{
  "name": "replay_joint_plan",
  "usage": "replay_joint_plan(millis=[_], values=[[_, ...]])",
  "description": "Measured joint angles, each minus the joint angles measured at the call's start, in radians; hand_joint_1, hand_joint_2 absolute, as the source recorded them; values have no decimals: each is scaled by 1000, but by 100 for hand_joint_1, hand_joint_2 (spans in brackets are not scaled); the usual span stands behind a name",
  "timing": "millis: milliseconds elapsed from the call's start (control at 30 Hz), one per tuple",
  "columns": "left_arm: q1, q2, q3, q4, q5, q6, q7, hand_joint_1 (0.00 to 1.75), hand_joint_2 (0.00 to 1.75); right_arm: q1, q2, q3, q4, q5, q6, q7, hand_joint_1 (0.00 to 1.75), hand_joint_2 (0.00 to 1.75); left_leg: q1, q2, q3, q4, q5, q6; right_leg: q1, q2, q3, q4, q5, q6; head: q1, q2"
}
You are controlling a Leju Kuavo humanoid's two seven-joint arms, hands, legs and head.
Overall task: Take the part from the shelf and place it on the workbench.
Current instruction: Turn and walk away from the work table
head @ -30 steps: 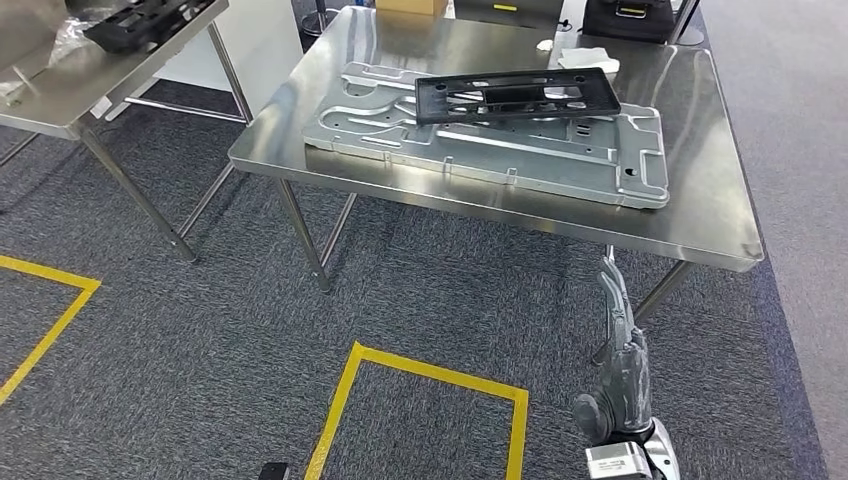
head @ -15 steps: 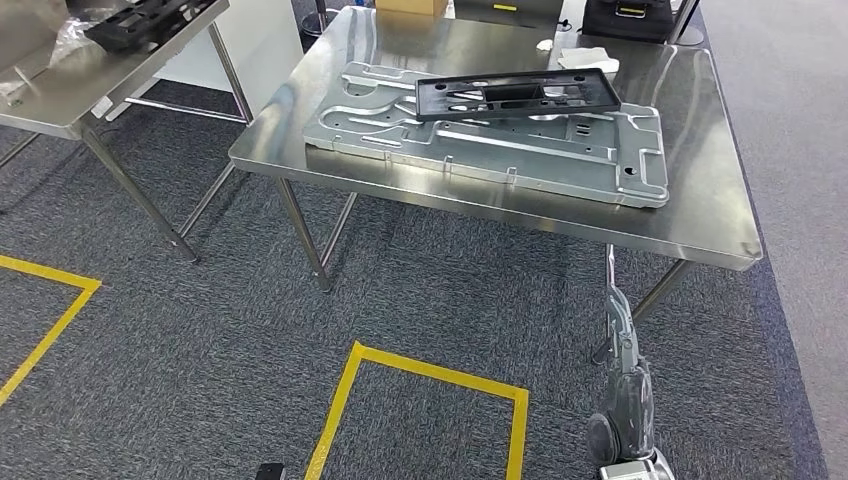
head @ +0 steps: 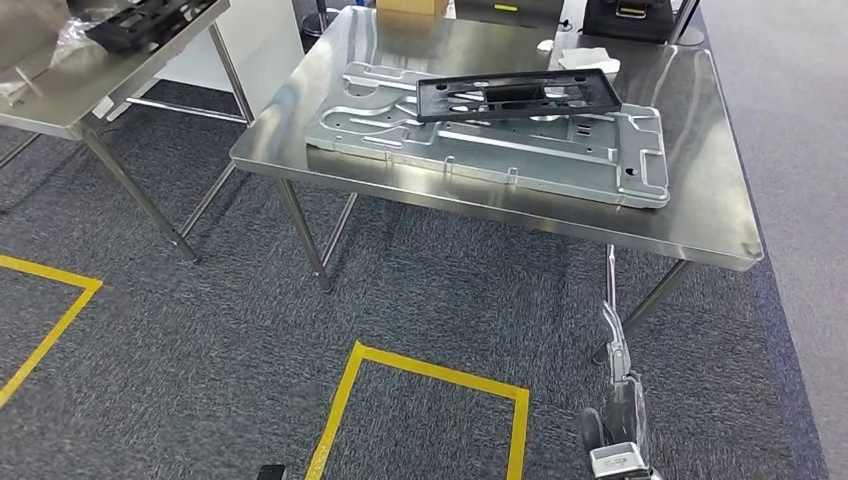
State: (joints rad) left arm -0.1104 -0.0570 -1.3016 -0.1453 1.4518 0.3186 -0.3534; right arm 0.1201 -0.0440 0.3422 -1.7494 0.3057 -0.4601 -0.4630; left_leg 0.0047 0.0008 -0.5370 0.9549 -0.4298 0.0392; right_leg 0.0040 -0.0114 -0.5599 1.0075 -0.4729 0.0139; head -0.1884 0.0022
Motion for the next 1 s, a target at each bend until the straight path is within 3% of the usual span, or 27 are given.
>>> replay_joint_plan(millis=[100, 133, 167, 200, 267, 300, 367, 433, 500, 567, 633, 667, 700, 733, 800, 867, 900, 967, 1000], values=[[1, -4, 0, 0, 3, 0, 1, 0, 0, 5, 2, -4, 3, 16, 4, 17, 0, 0, 7, -9, 2, -22, 17, 1, -14, 8, -68, 160, -100, 15, 0, 0], [2, -5, 0, 0, 4, 0, 1, 0, 0, 9, 3, -5, 4, 20, 7, 23, 0, 0, 9, -15, -3, -20, 18, -2, -22, 8, -89, 211, -121, 21, 0, 0], [4, -6, 0, 0, 4, 1, 1, 0, 0, 12, 4, -5, 6, 24, 8, 27, 0, 0, 12, -22, -7, -15, 18, -7, -30, 8, -94, 230, -123, 29, 0, 0], [5, -8, 0, 0, 4, 2, 1, 0, 0, 15, 5, -6, 7, 27, 10, 32, 0, 0, 17, -31, -12, -8, 16, -14, -39, 9, -80, 212, -106, 37, 0, 0], [5, -9, 0, 0, 5, 5, 0, 0, 0, 19, 7, -9, 9, 32, 11, 38, 0, 0, 30, -51, -27, 20, 7, -34, -54, 29, -11, 93, -55, 59, 0, 0], [5, -10, 0, 0, 5, 6, 0, 0, 0, 20, 8, -10, 10, 34, 11, 40, 0, 0, 33, -60, -37, 37, 0, -45, -57, 45, 17, 41, -40, 60, 1, 0], [4, -10, 0, 1, 5, 8, 0, 0, 0, 24, 12, -14, 13, 37, 10, 43, 0, 0, 34, -76, -52, 57, -4, -65, -55, 64, 32, 9, -41, 44, 0, 0], [6, -11, 0, 1, 5, 8, 1, 0, 0, 27, 15, -19, 15, 38, 10, 46, 0, 0, 36, -86, -59, 56, 1, -79, -50, 48, 25, 17, -37, 18, -1, 0], [7, -12, 0, 1, 4, 8, 4, 0, 0, 26, 18, -24, 15, 38, 9, 49, 0, 0, 38, -60, -74, 82, -17, -84, -47, 31, 23, 17, -33, 0, -1, 0], [5, -12, -1, 1, 3, 7, 8, 0, 0, 26, 21, -30, 16, 38, 9, 53, 0, 0, 34, -21, -120, 185, -78, -82, -41, 9, 20, 15, -30, -13, -1, 0], [3, -12, -2, 1, 3, 7, 14, 0, 0, 27, 22, -36, 16, 39, 9, 58, 0, 0, 30, -10, -177, 320, -140, -77, -30, -15, 16, 16, -30, -19, -1, 0], [3, -12, -3, 1, 3, 7, 17, 0, 0, 27, 23, -39, 16, 41, 9, 61, 0, 0, 28, -9, -188, 355, -149, -73, -24, -27, 15, 16, -30, -21, -1, 0], [4, -12, -4, 1, 3, 8, 20, 0, 0, 27, 25, -42, 16, 43, 10, 63, 0, 0, 25, -7, -181, 351, -140, -66, -19, -38, 16, 16, -30, -23, -1, 0], [4, -12, -4, 1, 3, 9, 21, 0, 0, 27, 27, -44, 16, 45, 11, 64, 0, 0, 20, -2, -153, 307, -114, -57, -14, -49, 17, 16, -31, -24, -1, 0], [2, -12, -4, 1, 4, 9, 20, 0, 0, 26, 30, -49, 16, 47, 15, 65, 0, 0, 2, 35, -75, 166, -62, -30, -6, -69, 21, 16, -34, -25, -1, 0], [-1, -12, -5, 1, 5, 10, 19, 0, 0, 26, 32, -54, 17, 48, 20, 66, 0, 0, -14, 68, -34, 83, -45, -14, -2, -89, 21, 16, -35, -21, -1, 0], [-1, -12, -5, 2, 6, 11, 18, 0, 0, 26, 33, -56, 18, 48, 23, 66, 0, 0, -18, 69, -34, 75, -48, -13, 0, -99, 21, 16, -35, -17, -1, 0], [3, -12, -5, 2, 6, 14, 19, 0, 0, 26, 34, -58, 21, 47, 27, 66, 0, 0, -14, 47, -33, 64, -39, -9, -1, -112, 27, 14, -38, -7, -1, 0], [6, -13, -5, 2, 7, 15, 20, 0, 0, 25, 35, -60, 22, 47, 30, 65, 0, 0, -11, 37, -30, 56, -34, -5, -2, -97, 27, 23, -48, -1, -1, 0]])
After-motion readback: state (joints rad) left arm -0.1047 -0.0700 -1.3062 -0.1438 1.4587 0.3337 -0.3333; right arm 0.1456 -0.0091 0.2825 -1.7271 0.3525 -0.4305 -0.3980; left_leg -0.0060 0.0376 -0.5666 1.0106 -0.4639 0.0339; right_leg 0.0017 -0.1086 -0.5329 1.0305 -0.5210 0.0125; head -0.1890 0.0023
